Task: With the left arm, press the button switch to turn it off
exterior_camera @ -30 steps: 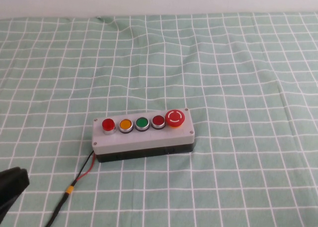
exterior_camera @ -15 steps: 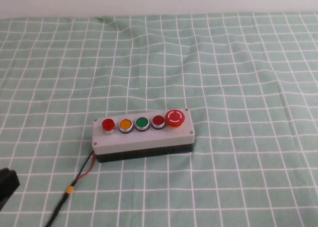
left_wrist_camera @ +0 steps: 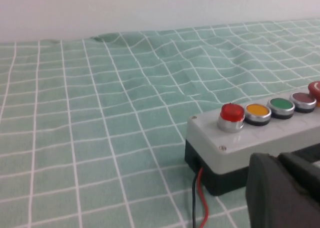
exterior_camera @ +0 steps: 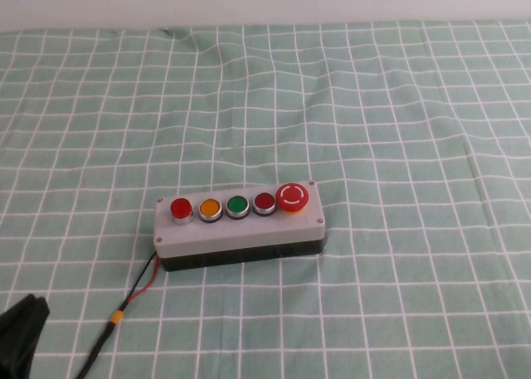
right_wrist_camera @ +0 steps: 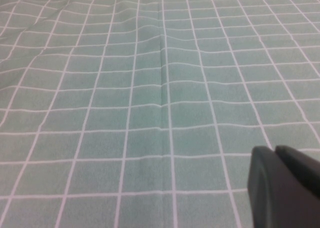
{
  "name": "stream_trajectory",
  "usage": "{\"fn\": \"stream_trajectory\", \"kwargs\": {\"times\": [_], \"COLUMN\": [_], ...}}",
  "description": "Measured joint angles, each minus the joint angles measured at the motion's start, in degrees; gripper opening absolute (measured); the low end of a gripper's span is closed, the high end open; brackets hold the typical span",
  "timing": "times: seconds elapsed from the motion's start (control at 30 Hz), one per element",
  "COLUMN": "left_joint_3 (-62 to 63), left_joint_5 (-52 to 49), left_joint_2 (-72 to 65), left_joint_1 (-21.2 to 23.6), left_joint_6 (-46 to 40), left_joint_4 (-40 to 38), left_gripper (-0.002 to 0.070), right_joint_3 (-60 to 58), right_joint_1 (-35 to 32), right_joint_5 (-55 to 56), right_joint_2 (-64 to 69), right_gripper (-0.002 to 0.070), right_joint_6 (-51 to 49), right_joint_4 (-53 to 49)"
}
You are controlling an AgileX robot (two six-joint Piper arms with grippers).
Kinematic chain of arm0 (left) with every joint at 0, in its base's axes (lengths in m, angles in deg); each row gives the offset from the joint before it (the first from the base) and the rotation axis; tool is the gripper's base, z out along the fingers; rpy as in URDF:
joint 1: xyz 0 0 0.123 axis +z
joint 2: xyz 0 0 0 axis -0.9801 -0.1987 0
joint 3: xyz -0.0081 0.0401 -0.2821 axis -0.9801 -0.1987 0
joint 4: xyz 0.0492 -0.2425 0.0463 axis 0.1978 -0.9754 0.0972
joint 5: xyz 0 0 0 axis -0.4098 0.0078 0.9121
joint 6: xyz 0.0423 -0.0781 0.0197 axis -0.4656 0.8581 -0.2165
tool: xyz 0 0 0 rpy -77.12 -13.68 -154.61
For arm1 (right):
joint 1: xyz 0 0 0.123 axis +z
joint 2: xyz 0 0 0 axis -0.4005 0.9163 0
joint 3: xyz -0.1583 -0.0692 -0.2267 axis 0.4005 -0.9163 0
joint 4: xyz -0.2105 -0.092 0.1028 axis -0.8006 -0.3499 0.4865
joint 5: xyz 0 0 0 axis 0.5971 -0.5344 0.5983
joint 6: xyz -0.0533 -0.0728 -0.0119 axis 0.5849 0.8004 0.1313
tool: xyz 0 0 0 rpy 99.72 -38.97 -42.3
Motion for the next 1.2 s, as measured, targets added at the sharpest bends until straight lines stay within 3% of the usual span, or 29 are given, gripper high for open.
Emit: {"fn": "stream_trajectory", "kwargs": {"times": [0.13,0.3,0.57,1.2], "left_joint_3": [-5.6,-7.0,-7.0,-7.0], "left_joint_5": [1.0,-5.6,-15.4,-15.7], "left_joint_2": [4.5,10.1,14.2,14.4], "left_joint_1": [0.8,3.7,4.4,4.5], "left_joint_6": [3.3,6.3,6.8,6.8], "left_joint_4": [1.1,2.2,2.8,3.0], "left_gripper": [-0.0002,-0.0002,-0.0002,-0.0002], "right_joint_3": [0.0,0.0,0.0,0.0], "right_joint_1": [0.0,0.0,0.0,0.0], "right_joint_5": [0.0,0.0,0.0,0.0], "right_joint_2": [0.0,0.0,0.0,0.0], "right_gripper": [-0.0018,-0.0018,-0.0018,-0.0018], "right_joint_6": [0.0,0.0,0.0,0.0], "right_joint_4": [0.0,0.0,0.0,0.0]}}
